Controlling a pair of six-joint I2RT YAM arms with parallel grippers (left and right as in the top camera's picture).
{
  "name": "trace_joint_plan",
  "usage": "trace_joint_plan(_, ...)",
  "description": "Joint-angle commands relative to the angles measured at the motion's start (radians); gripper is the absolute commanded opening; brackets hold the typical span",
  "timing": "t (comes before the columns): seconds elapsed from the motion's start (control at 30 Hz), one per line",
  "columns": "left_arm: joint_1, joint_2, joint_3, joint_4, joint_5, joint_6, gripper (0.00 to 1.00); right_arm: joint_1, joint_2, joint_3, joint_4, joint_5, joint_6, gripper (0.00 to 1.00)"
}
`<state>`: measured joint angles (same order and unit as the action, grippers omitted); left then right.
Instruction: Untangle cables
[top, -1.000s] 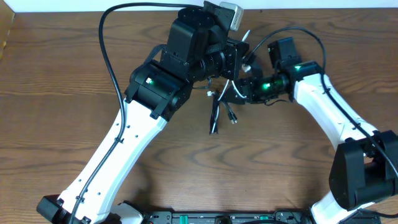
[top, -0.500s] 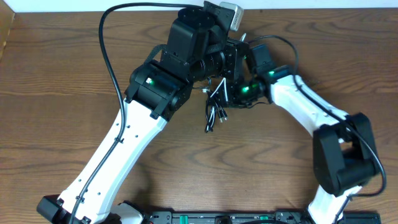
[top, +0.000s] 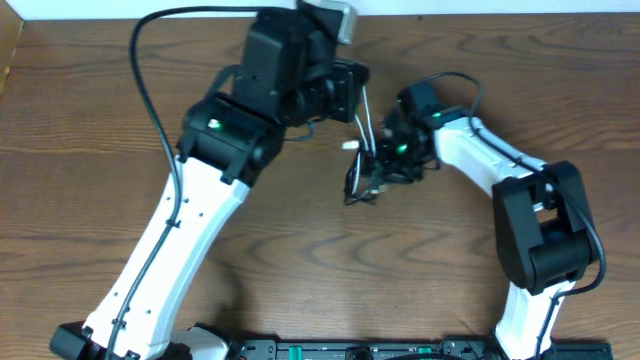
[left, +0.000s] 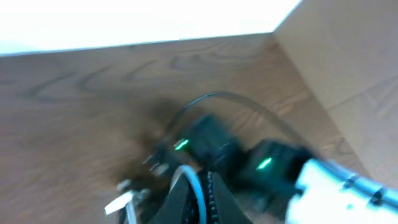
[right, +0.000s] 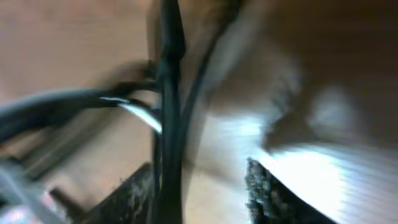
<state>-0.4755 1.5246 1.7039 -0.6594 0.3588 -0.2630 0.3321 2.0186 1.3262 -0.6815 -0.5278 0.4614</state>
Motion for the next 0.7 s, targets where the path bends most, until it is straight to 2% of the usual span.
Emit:
trace_joint_plan(0.0, 0.053, -0.030, 0.008, -0.058, -0.037, 0.002, 0.07, -0.071, 0.008, -0.006, -0.017, 0.108, -0.034, 0.25)
trace_joint_plan(0.1, 0.092, -0.028, 0.008, -0.150, -0.184, 0.003, 0.07, -0.125, 0.008, -0.006, -0.031, 0.109, -0.062, 0.10)
trace_joint_plan(0.2, 0.130, -0.029, 0.008, -0.198, -0.325, 0.003, 0.08, -0.170, 0.008, -0.006, -0.055, 0.148, -0.074, 0.01)
trace_joint_plan(0.3, 0.175, -0.029, 0.008, -0.220, -0.396, 0.003, 0.08, -0.205, 0.008, -0.006, -0.089, 0.241, -0.074, 0.01)
trace_joint_plan(0.43, 0.246, -0.029, 0.008, -0.236, -0.405, 0.003, 0.08, -0.245, 0.008, -0.006, -0.124, 0.335, -0.074, 0.01)
trace_joint_plan(0.57, 0.314, -0.029, 0.008, -0.260, -0.412, 0.003, 0.07, -0.288, 0.006, -0.006, -0.139, 0.337, -0.079, 0.01)
trace_joint_plan(0.67, 0.335, -0.029, 0.008, -0.287, -0.394, 0.003, 0.07, -0.307, -0.003, -0.005, -0.138, 0.249, -0.176, 0.01)
